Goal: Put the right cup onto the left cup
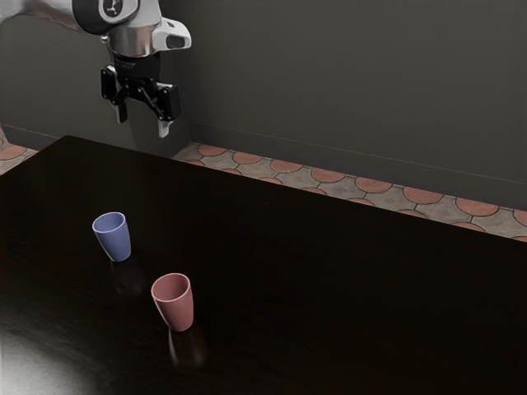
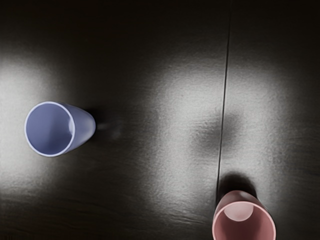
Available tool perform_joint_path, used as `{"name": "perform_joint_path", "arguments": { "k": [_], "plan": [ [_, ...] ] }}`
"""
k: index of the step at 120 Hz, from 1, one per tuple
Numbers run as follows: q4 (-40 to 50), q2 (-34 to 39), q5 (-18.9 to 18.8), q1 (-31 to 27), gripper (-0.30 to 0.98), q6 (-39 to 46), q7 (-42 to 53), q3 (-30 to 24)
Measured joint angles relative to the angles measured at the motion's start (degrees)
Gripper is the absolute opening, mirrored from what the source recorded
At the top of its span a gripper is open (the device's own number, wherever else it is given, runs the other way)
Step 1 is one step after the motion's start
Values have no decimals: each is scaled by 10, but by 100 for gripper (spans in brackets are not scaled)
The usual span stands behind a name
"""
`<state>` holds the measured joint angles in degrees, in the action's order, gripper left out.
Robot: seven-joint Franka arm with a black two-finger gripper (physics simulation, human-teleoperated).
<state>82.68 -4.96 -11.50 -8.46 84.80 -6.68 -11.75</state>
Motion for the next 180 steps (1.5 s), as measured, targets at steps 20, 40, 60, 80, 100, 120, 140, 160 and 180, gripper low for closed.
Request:
{"name": "perform_joint_path", "arguments": {
  "k": [20, 40, 60, 80, 100, 120, 140, 160, 180],
  "plan": [
    [49, 16, 1, -3, 69, 18, -8, -1],
    [139, 46, 2, -9, 69, 65, -22, -17],
    [231, 79, 7, -1, 69, 122, -43, -25],
    [301, 104, 9, 0, 69, 177, -74, -47],
    [385, 133, 18, 0, 69, 242, -107, -61],
    [441, 150, 33, 1, 69, 296, -140, -78],
    [489, 162, 45, 1, 69, 344, -167, -92],
    [512, 161, 55, 0, 69, 377, -188, -94],
    [533, 152, 62, 1, 69, 413, -204, -101]
  ]
}}
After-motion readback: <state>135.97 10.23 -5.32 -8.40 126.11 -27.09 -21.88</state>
